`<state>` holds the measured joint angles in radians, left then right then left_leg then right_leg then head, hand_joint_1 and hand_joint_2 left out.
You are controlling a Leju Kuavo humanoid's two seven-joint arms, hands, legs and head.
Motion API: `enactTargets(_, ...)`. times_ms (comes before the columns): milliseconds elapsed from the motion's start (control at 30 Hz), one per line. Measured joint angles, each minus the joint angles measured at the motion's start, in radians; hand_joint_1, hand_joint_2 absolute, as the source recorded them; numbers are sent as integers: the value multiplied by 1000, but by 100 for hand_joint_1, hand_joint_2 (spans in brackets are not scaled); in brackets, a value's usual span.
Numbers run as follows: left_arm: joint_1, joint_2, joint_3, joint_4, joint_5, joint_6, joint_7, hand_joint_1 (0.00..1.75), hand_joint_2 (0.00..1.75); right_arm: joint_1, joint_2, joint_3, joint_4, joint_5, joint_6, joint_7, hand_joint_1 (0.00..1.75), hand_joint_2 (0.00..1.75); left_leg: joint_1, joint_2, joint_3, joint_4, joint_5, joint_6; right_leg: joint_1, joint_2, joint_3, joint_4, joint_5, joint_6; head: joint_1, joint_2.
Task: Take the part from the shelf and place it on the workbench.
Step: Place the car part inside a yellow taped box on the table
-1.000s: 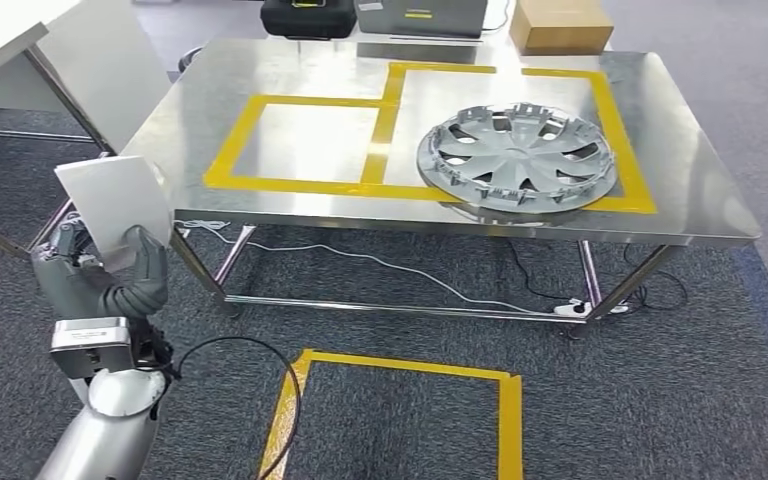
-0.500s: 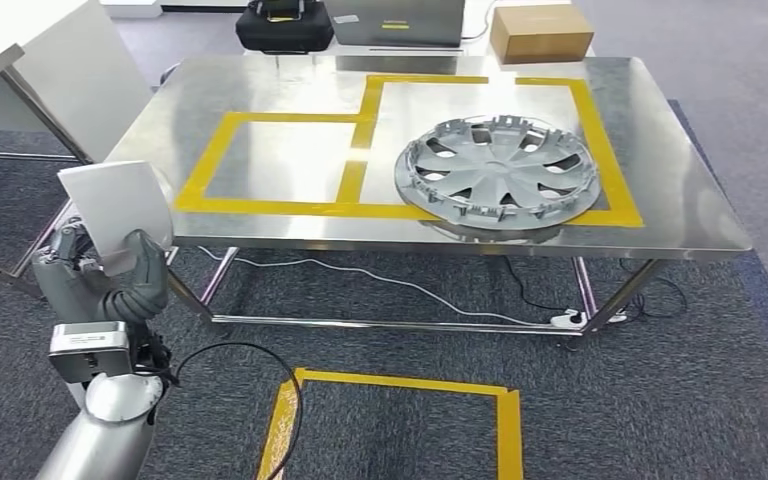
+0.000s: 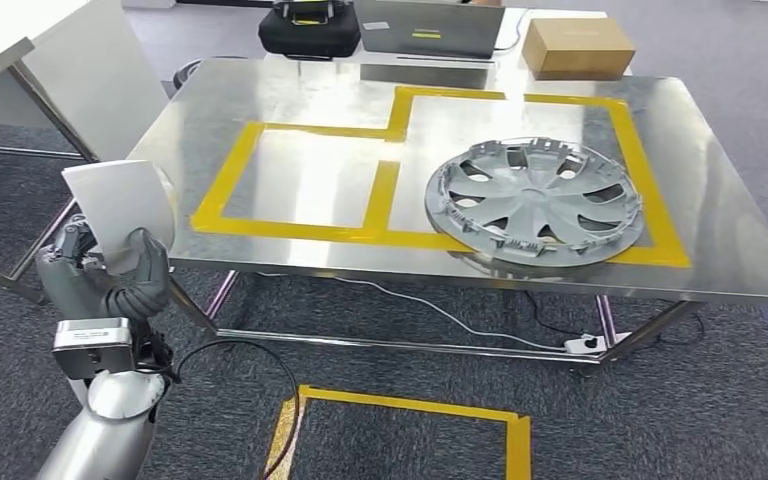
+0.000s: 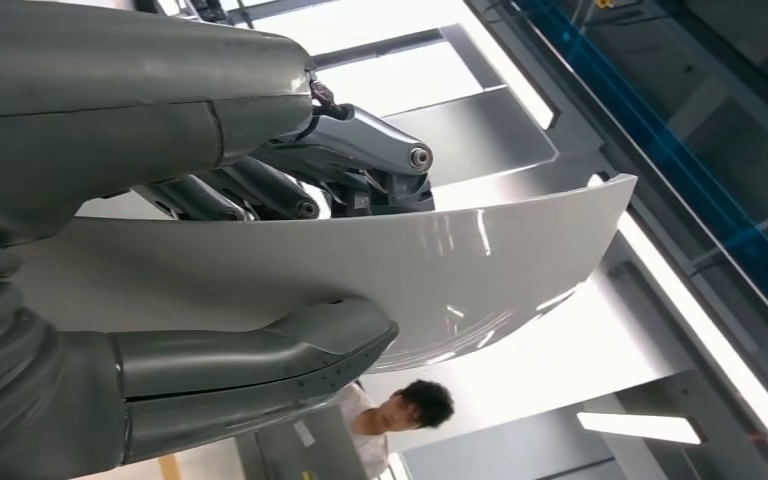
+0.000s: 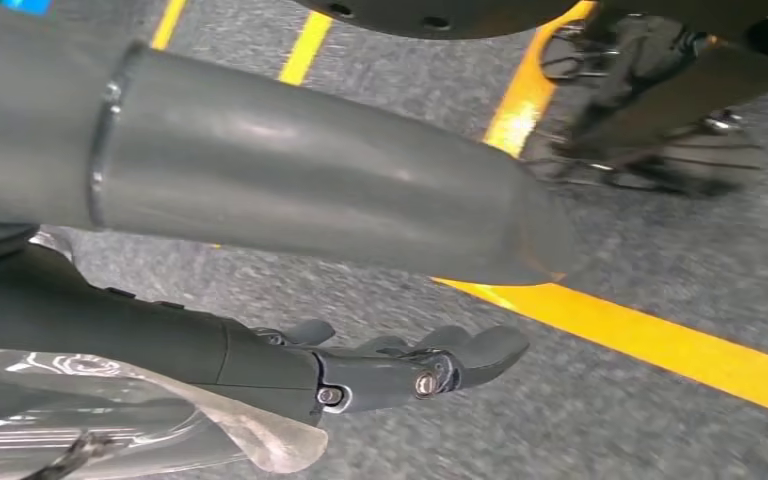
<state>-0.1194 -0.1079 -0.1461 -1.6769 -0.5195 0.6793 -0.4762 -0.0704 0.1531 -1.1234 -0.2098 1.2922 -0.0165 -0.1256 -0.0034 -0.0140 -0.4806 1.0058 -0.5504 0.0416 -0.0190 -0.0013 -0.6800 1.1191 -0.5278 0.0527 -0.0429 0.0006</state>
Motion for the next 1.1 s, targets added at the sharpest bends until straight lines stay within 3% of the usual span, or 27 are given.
enactTargets(67, 2, 0, 0, 2, 1, -1, 0, 175, 175, 1, 0, 0, 0, 0, 1, 0, 0, 0, -1, 0, 20, -3, -22, -10, 5, -2, 13, -77, 80, -13, -1, 0)
enactTargets(100, 3, 0, 0, 3, 2, -2, 0, 175, 175, 2, 0, 0, 0, 0, 1, 0, 0, 0, -1, 0, 27, -4, -27, -16, 7, -2, 17, -86, 91, -20, -2, 0)
enactTargets(200, 3, 0, -1, 3, 5, -2, 0, 175, 175, 2, 0, 0, 0, 0, 2, 0, 0, 0, 1, 1, 32, 18, -27, -33, 5, 1, 45, -96, 80, -39, -3, 0)
enactTargets(267, 1, 0, -1, 3, 5, -3, 2, 175, 175, -1, 0, 0, 0, 0, 1, 0, 0, 0, 3, 2, -12, 105, -45, -43, 1, 1, 67, -102, 70, -49, -6, 0)
enactTargets(333, 1, 0, -1, 6, -3, -5, 8, 175, 175, -3, 0, 0, 0, 0, 0, 0, 0, 0, 7, 3, -91, 223, -93, -52, 1, 2, 82, -103, 56, -54, -7, 0)
enactTargets(367, 3, 1, -1, 8, -9, -6, 12, 175, 175, -3, 0, 0, 0, 0, 0, 0, 0, 0, 10, 3, -127, 262, -116, -54, 1, 2, 90, -103, 48, -54, -7, 0)
enactTargets(400, 4, 1, -1, 12, -15, -8, 17, 175, 175, -3, 0, 0, 0, 0, 0, 0, 0, 0, 11, 3, -150, 274, -120, -56, 1, 3, 99, -103, 41, -53, -7, 0)
enactTargets(433, 5, 1, -1, 15, -20, -10, 21, 175, 175, -2, 0, 0, 0, 0, 0, 0, 0, 0, 12, 4, -160, 254, -97, -56, 1, 4, 110, -103, 33, -52, -8, 0)
enactTargets(500, 5, 2, -1, 22, -26, -17, 28, 175, 175, -2, 0, 0, 0, 0, 2, 0, 0, 0, 13, 5, -141, 141, 10, -53, 1, 6, 129, -104, 17, -48, -7, 0)
enactTargets(533, 4, 2, -1, 27, -29, -21, 32, 175, 175, -2, 0, 0, 0, 0, 2, 0, 0, 0, 10, 7, -132, 90, 42, -51, 1, 6, 138, -104, 12, -44, -6, 0)
enactTargets(600, 5, 3, -3, 36, -35, -32, 40, 175, 175, -5, 1, 0, 0, 0, 3, 0, 0, 0, 4, 10, -126, 42, 55, -42, 1, 7, 137, -105, 2, -31, -5, 0)
enactTargets(633, 5, 5, -4, 41, -39, -38, 44, 175, 175, -6, 1, 0, 0, 0, 3, 0, 0, 0, 2, 11, -129, 41, 49, -36, 2, 7, 139, -106, -1, -24, -4, 0)
enactTargets(733, 4, 8, -8, 50, -57, -55, 52, 175, 175, -6, 0, -1, -1, 0, 3, 1, 0, 0, 7, 11, -113, 27, 77, -17, 3, 4, 134, -87, -26, -6, -4, 0)
enactTargets(767, 3, 8, -11, 52, -62, -60, 56, 175, 175, -7, 0, -1, -1, 0, 3, 1, 0, 0, 10, 12, -108, 22, 78, -12, 3, 4, 119, -51, -48, -2, -3, 0)
enactTargets(833, 2, 9, -16, 61, -73, -72, 64, 175, 175, -8, 0, -1, 0, 0, 3, 0, 0, 0, 9, 13, -106, 20, 76, -4, 3, 3, 48, 76, -106, 2, -2, 0)
enactTargets(867, 3, 10, -19, 66, -79, -80, 68, 175, 175, -8, 0, 0, 0, 0, 4, 0, 0, 0, 8, 12, -105, 20, 74, -1, 3, 3, 9, 138, -125, 3, -2, 0)
enactTargets(900, 4, 11, -22, 73, -87, -88, 73, 175, 175, -7, 0, 0, 0, -1, 4, 0, 0, 0, 7, 11, -104, 21, 71, 1, 3, 3, -19, 175, -126, 3, -3, 0)
enactTargets(933, 4, 13, -24, 79, -98, -95, 78, 175, 175, -5, 0, -1, 0, -1, 4, 0, 0, 0, 6, 9, -101, 21, 68, 1, 3, 3, -30, 173, -106, 2, -2, 0)
enactTargets(967, 5, 16, -25, 86, -111, -102, 86, 175, 175, -5, 0, -1, 0, -2, 4, 0, 0, 0, 6, 7, -96, 21, 64, 0, 4, 3, -20, 132, -68, 0, -2, 0)
enactTargets(1033, 4, 25, -25, 103, -138, -113, 100, 175, 175, -5, -2, -1, 0, -3, 4, 0, 0, 0, 4, 5, -86, 22, 54, -6, 6, 3, 35, -6, 15, -9, -2, 0)
enactTargets(1100, 1, 40, -23, 127, -160, -122, 113, 175, 175, -6, -2, -1, 0, -3, 4, 0, 0, 0, 0, 5, -83, 23, 47, -15, 8, 4, 72, -88, 49, -17, -3, 0)
